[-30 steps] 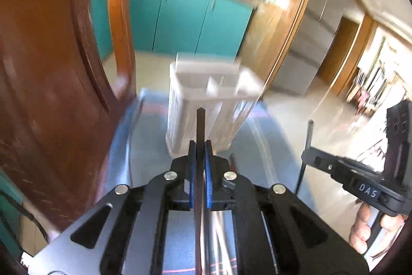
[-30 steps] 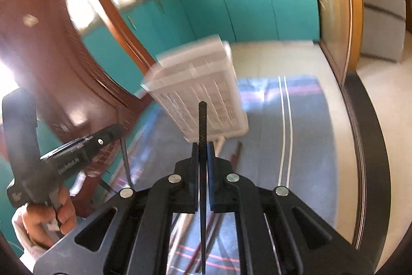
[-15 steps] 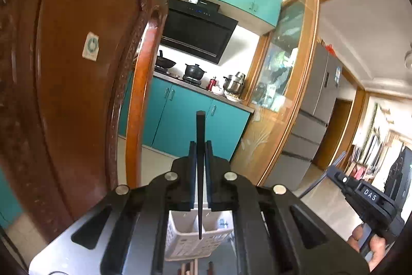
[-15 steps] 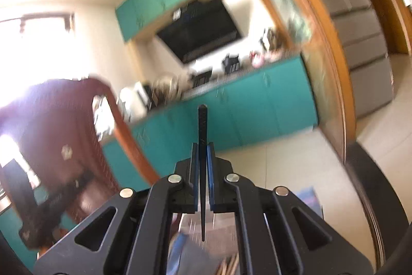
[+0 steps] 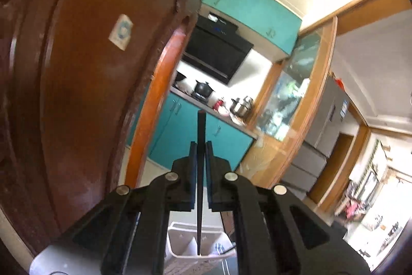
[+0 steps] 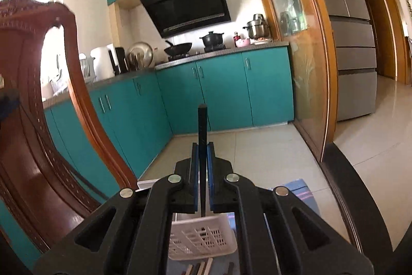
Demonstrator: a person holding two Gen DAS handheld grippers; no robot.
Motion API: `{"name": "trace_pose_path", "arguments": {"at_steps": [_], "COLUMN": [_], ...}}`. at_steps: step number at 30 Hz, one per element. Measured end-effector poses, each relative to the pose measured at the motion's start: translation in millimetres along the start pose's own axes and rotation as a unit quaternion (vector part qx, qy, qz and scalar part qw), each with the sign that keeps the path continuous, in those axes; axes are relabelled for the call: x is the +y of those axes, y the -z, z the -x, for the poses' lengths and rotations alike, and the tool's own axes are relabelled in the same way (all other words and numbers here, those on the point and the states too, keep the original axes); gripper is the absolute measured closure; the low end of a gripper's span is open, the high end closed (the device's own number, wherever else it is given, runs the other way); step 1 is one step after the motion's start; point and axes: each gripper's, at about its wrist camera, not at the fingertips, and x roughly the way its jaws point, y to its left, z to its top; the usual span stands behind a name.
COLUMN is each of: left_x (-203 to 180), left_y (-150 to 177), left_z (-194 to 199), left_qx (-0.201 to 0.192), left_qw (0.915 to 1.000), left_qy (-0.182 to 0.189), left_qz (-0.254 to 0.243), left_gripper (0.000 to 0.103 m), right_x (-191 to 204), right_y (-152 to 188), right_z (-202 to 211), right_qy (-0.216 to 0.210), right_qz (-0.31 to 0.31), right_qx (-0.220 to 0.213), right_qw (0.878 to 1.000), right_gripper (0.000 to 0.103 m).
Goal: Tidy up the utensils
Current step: 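Lift both held chopsticks upright above the white utensil holder, then open the right gripper over the holder while the left gripper releases its chopstick inside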
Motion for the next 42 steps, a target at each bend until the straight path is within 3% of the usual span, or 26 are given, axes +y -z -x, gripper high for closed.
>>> {"name": "trace_pose_path", "arguments": {"at_steps": [3, 5, 7, 11, 16, 20, 23, 26, 27, 30, 32, 35, 37, 40, 42], "left_x": [-1, -4, -8, -9, -10, -5, 0, 3, 4, 2, 3, 6, 14, 29, 35], "left_y": [7, 17, 27, 38, 55, 69, 77, 83, 84, 91, 100, 125, 144, 164, 176], "left_z": [-7, -13, -23, -38, -53, -62, -63, -60, -56, -45, -36, -30, -37, -53, -60], "left_qx": [-0.006, -0.007, 0.000, 0.031, 0.065, 0.100, 0.119, 0.130, 0.133, 0.139, 0.144, 0.180, 0.237, 0.320, 0.354], "left_qw": [0.9996, 0.9987, 0.9977, 0.9973, 0.9942, 0.9911, 0.9893, 0.9883, 0.9881, 0.9864, 0.9839, 0.9723, 0.9572, 0.9357, 0.9230], "left_qy": [-0.025, -0.039, -0.049, -0.048, -0.057, -0.059, -0.060, -0.055, -0.052, -0.043, -0.043, -0.060, -0.072, -0.067, -0.073], "left_qz": [-0.013, -0.033, -0.046, -0.046, -0.064, -0.065, -0.060, -0.058, -0.058, -0.076, -0.097, -0.136, -0.150, -0.132, -0.132], "left_gripper": [0.096, 0.096, 0.096, 0.096, 0.096, 0.096, 0.096, 0.085, 0.078, 0.070, 0.066, 0.063, 0.063, 0.063, 0.063], "right_x": [3, 4, 0, -15, -32, -36, -39, -41, -41, -38, -32, -19, -12, -18, -27], "right_y": [1, 1, -1, -3, 21, 54, 85, 119, 129, 150, 154, 161, 164, 163, 158], "right_z": [1, 5, 15, 43, 66, 26, -16, -49, -57, -70, -75, -79, -79, -75, -72], "right_qy": [-0.005, -0.003, -0.002, -0.012, -0.024, -0.021, -0.021, -0.004, 0.001, 0.007, 0.006, 0.014, 0.026, 0.012, 0.014], "right_qz": [0.002, 0.003, 0.001, -0.020, -0.009, 0.006, -0.002, -0.005, -0.008, -0.004, 0.008, 0.031, 0.052, 0.023, 0.012], "right_qx": [0.007, 0.003, -0.007, -0.027, -0.010, 0.122, 0.230, 0.320, 0.341, 0.374, 0.378, 0.389, 0.390, 0.402, 0.402], "right_qw": [1.000, 1.000, 1.000, 0.999, 1.000, 0.992, 0.973, 0.947, 0.940, 0.928, 0.926, 0.921, 0.919, 0.915, 0.915], "right_gripper": [0.095, 0.084, 0.062, 0.060, 0.059, 0.060, 0.062, 0.063, 0.063, 0.063, 0.064, 0.064, 0.086, 0.088, 0.088]}}
